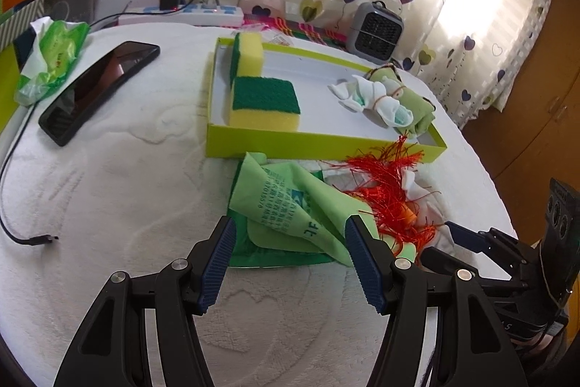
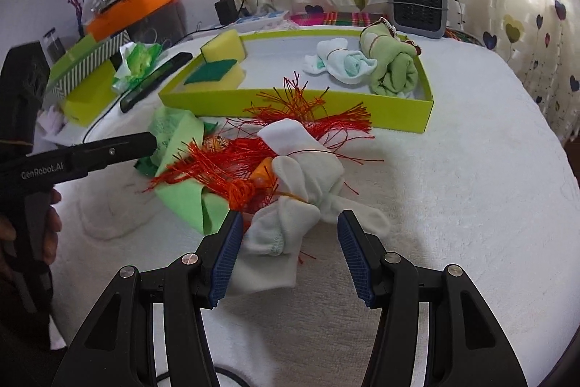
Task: Organize soft objects
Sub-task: 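Withdraw both tools to the pile and grasp the white sock bundle with the right tool, then grasp the light green cloth with the left tool while the right tool holds the socks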
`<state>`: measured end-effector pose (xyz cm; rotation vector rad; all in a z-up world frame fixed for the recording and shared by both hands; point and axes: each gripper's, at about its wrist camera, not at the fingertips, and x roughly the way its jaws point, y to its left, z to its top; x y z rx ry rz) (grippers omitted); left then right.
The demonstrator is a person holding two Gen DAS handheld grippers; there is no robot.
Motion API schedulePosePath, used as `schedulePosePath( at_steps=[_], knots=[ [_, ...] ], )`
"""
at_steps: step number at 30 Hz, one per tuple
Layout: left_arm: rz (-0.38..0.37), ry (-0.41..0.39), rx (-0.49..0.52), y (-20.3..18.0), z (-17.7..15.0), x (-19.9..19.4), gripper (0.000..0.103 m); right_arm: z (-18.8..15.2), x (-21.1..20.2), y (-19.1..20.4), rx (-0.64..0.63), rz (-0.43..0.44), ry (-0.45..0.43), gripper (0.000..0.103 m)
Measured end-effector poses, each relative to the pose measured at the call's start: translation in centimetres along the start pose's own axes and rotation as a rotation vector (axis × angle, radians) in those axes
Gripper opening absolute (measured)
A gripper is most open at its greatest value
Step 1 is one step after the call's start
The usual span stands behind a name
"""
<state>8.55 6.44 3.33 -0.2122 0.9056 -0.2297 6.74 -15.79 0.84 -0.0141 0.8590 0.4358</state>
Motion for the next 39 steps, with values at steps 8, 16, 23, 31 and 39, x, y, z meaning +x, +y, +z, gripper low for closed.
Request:
schedulePosePath(
  at_steps=[8,16,23,31,39],
  knots=[
    [0.009,0.011,-0.002,-0.3,0.1,0.2,0.062,-0.2,-0.8,-0.8,0.013,0.003,-0.022,0.032],
    [0.019,0.034,-0.018,-0.5,0.2,0.9,0.062,-1.0,-2.6,-2.9,0.058,-0.065,-0.061,0.029],
    [0.048,0.047,-0.034,-0.8,0.5,1.4,0.062,-2.0,-3.7,-5.4,0.089,-0.204,-0.063,0.029],
    [0.096,0.065,-0.023,-1.4,0.4,2.0,0.062,-2.4,-4.9,-6.7,0.096,-0.266,-0.095,0.029],
    [0.146,0.061,0.033,-2.2,0.2,2.6,0.062,-2.3,-4.3,-6.3,0.071,-0.244,-0.079,0.029]
  ],
)
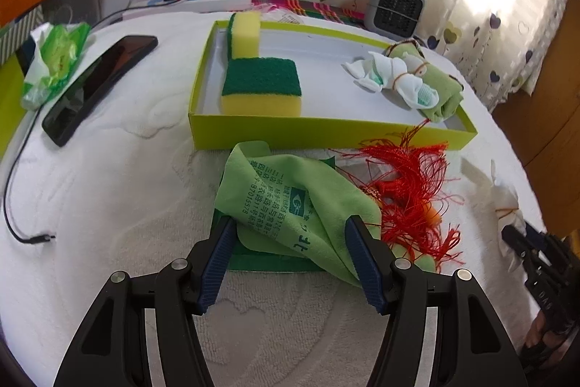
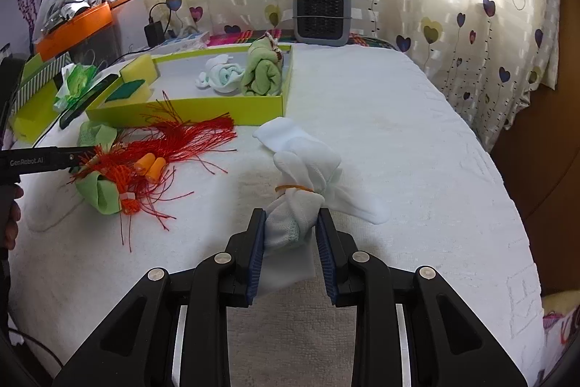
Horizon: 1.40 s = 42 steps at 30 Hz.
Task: Organize soft objects
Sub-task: 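Grasp the light green cloth with the left tool while the right tool holds the socks, then lift the green cloth with the left tool, adjusting its grip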
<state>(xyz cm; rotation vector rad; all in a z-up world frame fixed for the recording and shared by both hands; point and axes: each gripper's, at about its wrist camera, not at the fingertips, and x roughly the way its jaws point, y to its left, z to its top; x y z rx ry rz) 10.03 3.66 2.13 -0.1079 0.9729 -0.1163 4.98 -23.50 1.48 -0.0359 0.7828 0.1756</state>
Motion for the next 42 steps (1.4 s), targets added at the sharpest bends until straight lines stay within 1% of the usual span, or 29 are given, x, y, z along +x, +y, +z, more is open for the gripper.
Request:
schedulePosePath(
  at_steps=[2,5,7,11,12,13,16,19,27,34,38,42],
  knots=[
    [0.016,-0.009,0.019,-0.3,-0.1,0.0,0.061,0.0,0.0,0.0,0.001,0.002,0.004,0.029],
    [0.028,-0.021,0.033,-0.5,-0.2,-0.1,0.053,-0.1,0.1,-0.1,0.004,0.003,0.009,0.029],
    [0.027,-0.026,0.032,-0.3,-0.2,-0.1,0.039,0.0,0.1,-0.1,0.004,0.003,0.008,0.029],
    [0.009,-0.03,0.018,0.1,-0.2,-0.3,0.025,-0.1,0.1,-0.1,0.004,0.005,0.01,0.029],
    [0.005,-0.033,0.016,0.2,-0.2,-0.3,0.017,-0.1,0.2,-0.1,0.005,0.005,0.011,0.029],
    [0.002,-0.032,0.016,0.2,-0.2,-0.2,0.014,-0.1,0.2,-0.1,0.005,0.005,0.011,0.029],
    [-0.015,-0.027,0.007,0.3,-0.3,0.0,0.011,-0.1,0.2,-0.1,0.007,0.007,0.011,0.029],
    [-0.03,-0.043,-0.001,0.5,-0.3,-0.3,0.008,-0.1,0.2,-0.2,0.01,0.009,0.012,0.029],
    [-0.063,-0.12,-0.016,0.8,0.0,-2.8,0.008,-0.1,0.2,-0.2,0.012,0.01,0.013,0.029],
    [-0.067,-0.19,-0.028,1.5,0.5,-5.4,0.008,-0.1,0.1,-0.2,0.011,0.009,0.012,0.029],
    [-0.052,-0.241,-0.022,1.9,1.0,-7.0,0.008,-0.1,0.1,-0.2,0.013,0.01,0.011,0.029],
    [-0.042,-0.263,-0.018,2.2,1.0,-8.0,0.008,-0.1,0.1,-0.2,0.014,0.011,0.01,0.029]
  ],
)
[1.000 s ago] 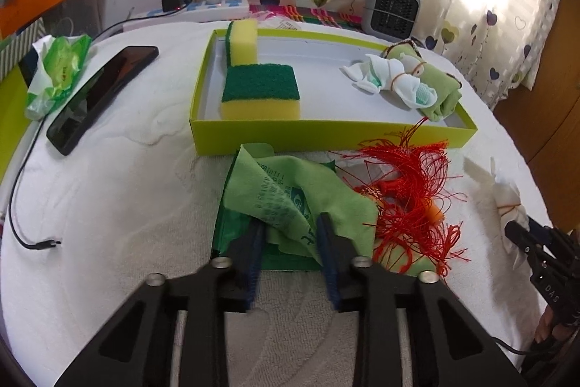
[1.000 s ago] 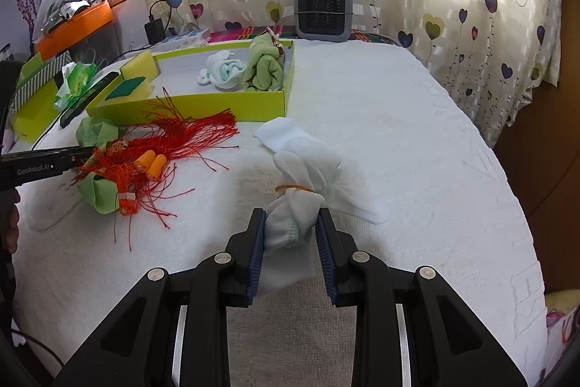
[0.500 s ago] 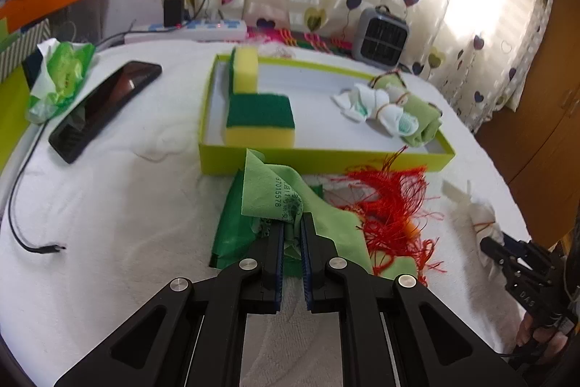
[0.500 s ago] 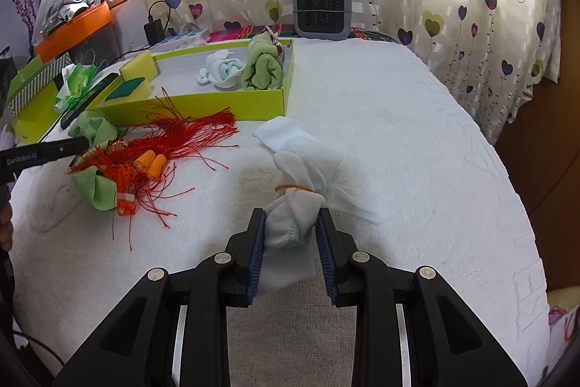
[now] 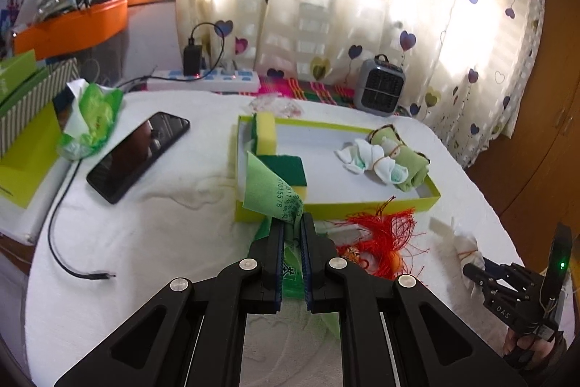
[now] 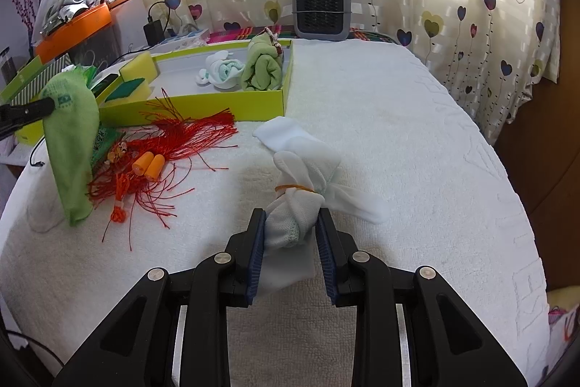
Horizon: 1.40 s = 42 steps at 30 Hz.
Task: Organize soft objects
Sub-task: 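Lift the green cloth with the left tool, adjusting its grip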
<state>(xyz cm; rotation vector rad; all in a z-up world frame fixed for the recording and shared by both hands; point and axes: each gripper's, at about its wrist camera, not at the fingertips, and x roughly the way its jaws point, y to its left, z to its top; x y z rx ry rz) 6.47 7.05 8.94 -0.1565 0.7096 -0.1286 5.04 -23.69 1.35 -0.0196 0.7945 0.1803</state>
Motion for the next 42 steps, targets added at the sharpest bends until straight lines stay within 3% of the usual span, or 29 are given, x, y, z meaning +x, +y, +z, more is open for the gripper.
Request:
schedulePosePath(
  at_steps=[12,16,21,23,25,28,38,39,42],
  knots=[
    [-0.053,0.165,0.175,-2.8,-4.6,1.7,0.008,0.0,-0.1,0.0,0.001,0.001,0.0,0.029],
    [-0.052,0.226,0.177,-2.6,-5.9,2.8,0.01,0.0,-0.1,0.0,0.003,0.001,0.0,0.029],
    [-0.035,0.242,0.155,-1.8,-6.5,2.7,0.033,0.0,-0.1,0.0,0.005,0.003,0.001,0.029],
    [-0.042,0.239,0.142,-1.5,-6.6,2.5,0.035,0.0,-0.1,0.0,0.006,0.005,0.002,0.029],
    [-0.041,0.243,0.141,-1.5,-6.6,2.7,0.045,0.0,-0.1,0.0,0.005,0.004,0.002,0.029],
    [-0.055,0.246,0.131,-1.7,-6.4,3.2,0.048,0.0,-0.1,0.0,0.005,0.003,0.001,0.029],
    [-0.025,0.257,0.05,-1.1,-6.1,4.9,0.048,0.0,-0.1,0.0,0.004,0.002,0.003,0.029],
    [-0.021,0.256,0.052,-1.0,-6.1,4.9,0.046,0.0,-0.1,0.0,0.003,0.002,0.003,0.029],
    [0.018,0.246,0.061,-0.9,-6.0,5.0,0.022,-0.1,-0.1,0.1,-0.002,-0.002,0.003,0.029]
  ],
)
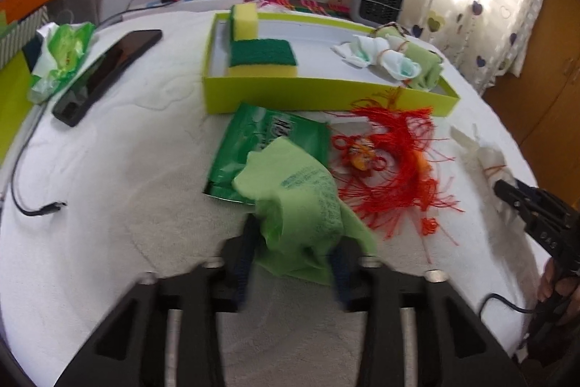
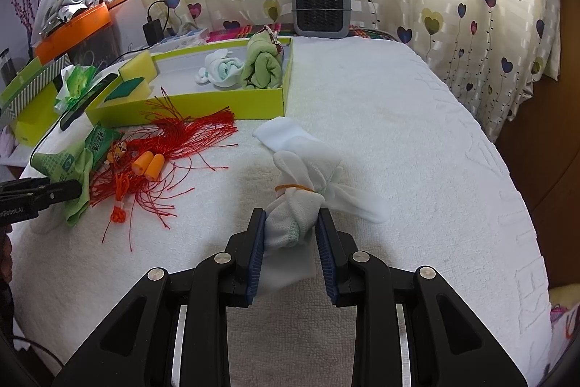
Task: Organize soft objects
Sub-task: 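Lift the green cloth with the left tool, adjusting its grip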
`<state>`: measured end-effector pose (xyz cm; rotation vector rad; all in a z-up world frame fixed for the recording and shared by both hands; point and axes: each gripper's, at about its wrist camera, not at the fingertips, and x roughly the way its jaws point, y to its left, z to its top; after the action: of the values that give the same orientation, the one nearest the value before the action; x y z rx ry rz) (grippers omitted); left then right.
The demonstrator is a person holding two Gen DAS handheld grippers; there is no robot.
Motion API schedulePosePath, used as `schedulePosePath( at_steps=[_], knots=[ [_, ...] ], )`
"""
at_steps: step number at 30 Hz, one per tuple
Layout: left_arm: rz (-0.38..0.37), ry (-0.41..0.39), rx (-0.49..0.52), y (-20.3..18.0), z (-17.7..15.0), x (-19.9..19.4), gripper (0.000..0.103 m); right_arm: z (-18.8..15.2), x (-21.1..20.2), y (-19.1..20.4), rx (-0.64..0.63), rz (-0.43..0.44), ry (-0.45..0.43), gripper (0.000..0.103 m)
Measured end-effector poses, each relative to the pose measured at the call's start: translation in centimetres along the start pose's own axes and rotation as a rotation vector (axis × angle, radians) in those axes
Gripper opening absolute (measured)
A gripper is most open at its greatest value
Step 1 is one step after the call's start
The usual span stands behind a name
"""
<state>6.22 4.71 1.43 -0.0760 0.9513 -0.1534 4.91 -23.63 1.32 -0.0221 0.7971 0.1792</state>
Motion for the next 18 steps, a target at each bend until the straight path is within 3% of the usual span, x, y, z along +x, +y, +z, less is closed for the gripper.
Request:
schedulePosePath(
  at_steps=[1,4,18],
  knots=[
    [-0.006,-0.002,-0.006,0.2,0.0,0.0,0.016,0.0,0.0,0.0,0.0,-0.001,-0.001,0.029],
    [-0.014,-0.012,-0.008,0.5,0.2,-0.3,0.01,0.0,0.0,0.1,0.001,-0.002,-0.001,0.029],
    [-0.041,-0.115,-0.015,0.9,2.1,-3.8,0.009,1.3,-1.2,0.8,-0.019,0.011,-0.05,0.029]
  ],
)
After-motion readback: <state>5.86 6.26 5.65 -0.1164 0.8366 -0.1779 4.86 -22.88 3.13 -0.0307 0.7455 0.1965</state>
